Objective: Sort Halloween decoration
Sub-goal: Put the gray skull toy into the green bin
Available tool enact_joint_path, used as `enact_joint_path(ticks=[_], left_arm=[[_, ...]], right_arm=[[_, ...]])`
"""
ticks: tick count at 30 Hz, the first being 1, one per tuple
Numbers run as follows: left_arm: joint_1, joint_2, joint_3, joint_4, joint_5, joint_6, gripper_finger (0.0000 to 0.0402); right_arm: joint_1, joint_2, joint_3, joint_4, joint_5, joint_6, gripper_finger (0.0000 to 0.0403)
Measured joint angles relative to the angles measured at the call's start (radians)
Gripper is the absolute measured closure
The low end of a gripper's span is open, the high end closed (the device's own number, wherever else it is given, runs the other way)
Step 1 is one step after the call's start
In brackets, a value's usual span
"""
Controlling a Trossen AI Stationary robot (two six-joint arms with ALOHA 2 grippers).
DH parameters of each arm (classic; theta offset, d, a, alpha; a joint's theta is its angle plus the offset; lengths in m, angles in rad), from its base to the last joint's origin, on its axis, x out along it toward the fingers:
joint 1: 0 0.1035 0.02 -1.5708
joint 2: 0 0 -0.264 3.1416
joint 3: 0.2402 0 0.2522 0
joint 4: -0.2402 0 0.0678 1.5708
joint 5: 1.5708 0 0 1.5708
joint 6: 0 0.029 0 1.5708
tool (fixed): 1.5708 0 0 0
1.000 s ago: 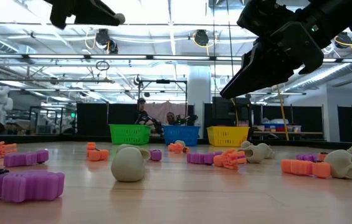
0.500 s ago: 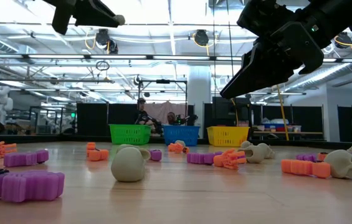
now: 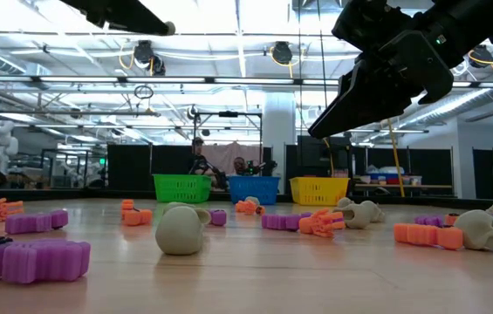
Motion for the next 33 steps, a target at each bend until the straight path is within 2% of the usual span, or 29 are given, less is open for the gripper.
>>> enact_joint_path(ticks=[9, 14, 20, 33], left_arm=[[0.0, 0.0, 0.0, 0.0, 0.003, -0.459, 0.032], [0.0, 0.0, 0.0, 0.0, 0.061, -0.644, 0.032], [0.0, 0.0, 0.0, 0.0, 0.128, -0.674, 0.032], [0.009, 0.0, 0.0, 0.0, 0.123, -0.672, 0.032]], right_arm=[[0.0, 0.0, 0.0, 0.0, 0.0, 0.0, 0.0239], [0.0, 0.0, 0.0, 0.0, 0.0, 0.0, 0.0239], [0.0, 0.0, 0.0, 0.0, 0.0, 0.0, 0.0239], [0.0, 0.0, 0.0, 0.0, 0.0, 0.0, 0.0239]])
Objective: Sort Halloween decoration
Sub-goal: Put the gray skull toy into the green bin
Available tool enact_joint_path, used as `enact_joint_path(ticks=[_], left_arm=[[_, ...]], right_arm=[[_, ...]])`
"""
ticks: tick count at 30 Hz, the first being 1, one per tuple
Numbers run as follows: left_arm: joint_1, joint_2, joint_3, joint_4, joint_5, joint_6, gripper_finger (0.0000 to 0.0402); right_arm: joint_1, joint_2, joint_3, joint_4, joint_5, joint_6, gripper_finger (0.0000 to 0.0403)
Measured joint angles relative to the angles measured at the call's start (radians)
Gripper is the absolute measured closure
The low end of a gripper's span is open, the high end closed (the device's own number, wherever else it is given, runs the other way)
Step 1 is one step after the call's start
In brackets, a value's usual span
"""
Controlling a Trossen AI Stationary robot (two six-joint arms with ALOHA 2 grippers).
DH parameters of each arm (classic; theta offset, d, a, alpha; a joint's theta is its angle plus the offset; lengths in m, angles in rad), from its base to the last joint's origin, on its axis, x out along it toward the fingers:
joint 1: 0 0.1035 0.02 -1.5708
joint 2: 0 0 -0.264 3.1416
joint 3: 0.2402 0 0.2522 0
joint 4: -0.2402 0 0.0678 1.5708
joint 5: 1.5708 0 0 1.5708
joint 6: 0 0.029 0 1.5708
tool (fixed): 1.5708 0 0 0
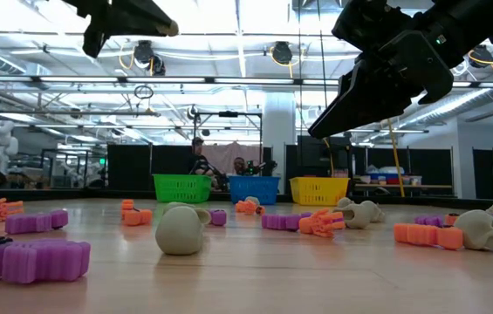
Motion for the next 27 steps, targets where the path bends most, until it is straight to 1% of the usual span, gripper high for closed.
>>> enact_joint_path(ticks=[7, 10, 14, 22, 27], left_arm=[[0.063, 0.0, 0.0, 0.0, -0.064, 0.061, 0.032], [0.121, 0.0, 0.0, 0.0, -0.073, 0.079, 0.032], [0.229, 0.001, 0.0, -0.001, -0.071, 0.137, 0.032], [0.48, 0.005, 0.0, -0.009, 0.045, 0.177, 0.032], [0.628, 0.049, 0.0, -0.019, 0.089, 0.19, 0.032]], right_arm=[[0.0, 0.0, 0.0, 0.0, 0.0, 0.0, 0.0239], [0.0, 0.0, 0.0, 0.0, 0.0, 0.0, 0.0239], [0.0, 0.0, 0.0, 0.0, 0.0, 0.0, 0.0239], [0.0, 0.0, 0.0, 0.001, 0.0, 0.0, 0.0239], [0.0, 0.0, 0.0, 0.001, 0.0, 0.0, 0.0239]])
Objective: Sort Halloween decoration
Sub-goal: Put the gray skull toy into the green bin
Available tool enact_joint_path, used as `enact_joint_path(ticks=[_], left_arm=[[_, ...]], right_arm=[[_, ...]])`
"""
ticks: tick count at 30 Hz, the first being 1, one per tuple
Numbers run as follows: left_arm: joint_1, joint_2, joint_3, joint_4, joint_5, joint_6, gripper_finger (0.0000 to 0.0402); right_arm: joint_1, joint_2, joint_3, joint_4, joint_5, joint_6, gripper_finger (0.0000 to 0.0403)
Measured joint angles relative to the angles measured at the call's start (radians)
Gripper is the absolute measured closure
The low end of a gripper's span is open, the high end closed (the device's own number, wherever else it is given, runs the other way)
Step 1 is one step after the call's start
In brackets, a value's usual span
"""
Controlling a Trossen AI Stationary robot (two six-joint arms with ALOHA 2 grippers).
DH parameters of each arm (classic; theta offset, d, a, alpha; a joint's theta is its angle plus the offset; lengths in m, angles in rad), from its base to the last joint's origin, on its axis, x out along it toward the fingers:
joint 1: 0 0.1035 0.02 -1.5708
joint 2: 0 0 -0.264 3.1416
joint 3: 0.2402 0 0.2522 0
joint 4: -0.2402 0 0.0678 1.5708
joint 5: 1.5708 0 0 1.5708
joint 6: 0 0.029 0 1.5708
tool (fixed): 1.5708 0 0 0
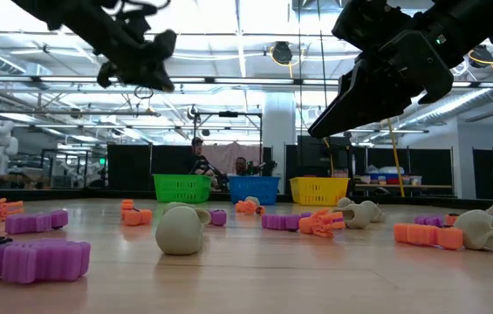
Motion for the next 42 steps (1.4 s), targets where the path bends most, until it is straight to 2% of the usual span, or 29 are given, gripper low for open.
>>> enact_joint_path(ticks=[6, 10, 20, 33, 37, 42], left_arm=[[0.139, 0.123, 0.0, 0.004, 0.141, -0.008, 0.032], [0.185, 0.218, 0.0, 0.024, 0.182, -0.008, 0.032], [0.197, 0.377, 0.0, 0.147, 0.235, -0.007, 0.032], [0.234, 0.473, 0.0, 0.179, 0.284, -0.016, 0.0319], [0.249, 0.485, 0.0, 0.174, 0.284, -0.035, 0.0303], [0.259, 0.492, 0.0, 0.173, 0.284, -0.034, 0.0255]], right_arm=[[0.0, 0.0, 0.0, 0.0, 0.0, 0.0, 0.0239], [0.0, 0.0, 0.0, 0.0, 0.0, 0.0, 0.0239], [0.0, 0.0, 0.0, 0.0, 0.0, 0.0, 0.0239], [0.0, 0.0, 0.0, -0.001, 0.0, 0.0, 0.0239], [0.0, 0.0, 0.0, -0.001, 0.0, 0.0, 0.0239], [0.0, 0.0, 0.0, -0.001, 0.0, 0.0, 0.0239]])
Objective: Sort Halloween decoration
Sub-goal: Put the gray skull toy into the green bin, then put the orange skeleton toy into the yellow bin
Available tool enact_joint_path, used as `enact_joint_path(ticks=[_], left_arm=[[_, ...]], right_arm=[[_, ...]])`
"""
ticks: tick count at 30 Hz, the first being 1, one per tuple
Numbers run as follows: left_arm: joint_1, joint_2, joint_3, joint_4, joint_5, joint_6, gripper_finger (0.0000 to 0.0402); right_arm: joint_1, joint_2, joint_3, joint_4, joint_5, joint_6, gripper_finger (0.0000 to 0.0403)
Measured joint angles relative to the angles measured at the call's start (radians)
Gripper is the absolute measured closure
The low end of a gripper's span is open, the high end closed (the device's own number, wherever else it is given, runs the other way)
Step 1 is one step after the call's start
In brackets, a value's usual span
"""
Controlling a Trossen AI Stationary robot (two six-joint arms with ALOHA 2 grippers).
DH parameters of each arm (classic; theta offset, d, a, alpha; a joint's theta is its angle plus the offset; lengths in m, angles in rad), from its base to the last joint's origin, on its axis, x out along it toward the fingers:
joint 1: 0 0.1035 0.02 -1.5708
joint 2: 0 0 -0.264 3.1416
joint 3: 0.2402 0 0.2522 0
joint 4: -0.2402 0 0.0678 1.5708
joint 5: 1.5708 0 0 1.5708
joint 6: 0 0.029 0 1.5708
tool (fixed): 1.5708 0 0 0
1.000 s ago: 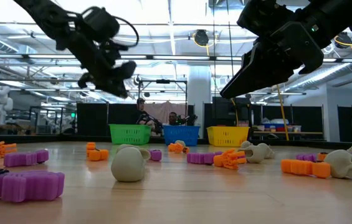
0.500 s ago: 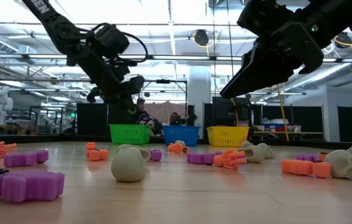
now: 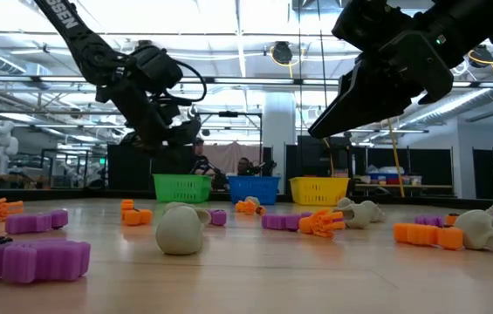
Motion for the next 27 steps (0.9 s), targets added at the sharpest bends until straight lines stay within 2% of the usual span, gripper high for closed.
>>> enact_joint_path(ticks=[4, 6, 11, 14, 17, 22, 27], left_arm=[[0.0, -0.013, 0.0, 0.002, 0.003, 0.013, 0.0217], [-0.003, -0.037, 0.0, 0.006, 0.042, 0.029, 0.0205], [-0.052, -0.126, 0.0, 0.003, 0.17, 0.038, 0.0196], [-0.129, -0.187, 0.0, -0.004, 0.197, 0.063, 0.0196], [-0.227, -0.242, 0.001, -0.037, 0.184, 0.08, 0.0196], [-0.399, -0.285, 0.001, -0.073, 0.1, 0.131, 0.0196], [-0.513, -0.291, 0.001, -0.146, 0.047, 0.159, 0.0197]], right_arm=[[0.0, 0.0, 0.0, 0.0, 0.0, 0.0, 0.0239], [0.0, 0.0, 0.0, 0.0, 0.0, 0.0, 0.0239], [0.0, 0.0, 0.0, 0.0, 0.0, 0.035, 0.0239], [0.0, 0.0, 0.0, 0.0, -0.034, 0.101, 0.0239], [0.0, 0.0, 0.0, 0.0, -0.087, 0.131, 0.0239], [-0.002, 0.0, 0.0, 0.013, -0.078, 0.127, 0.0239], [-0.016, 0.0, 0.0, 0.079, -0.075, 0.146, 0.0236]])
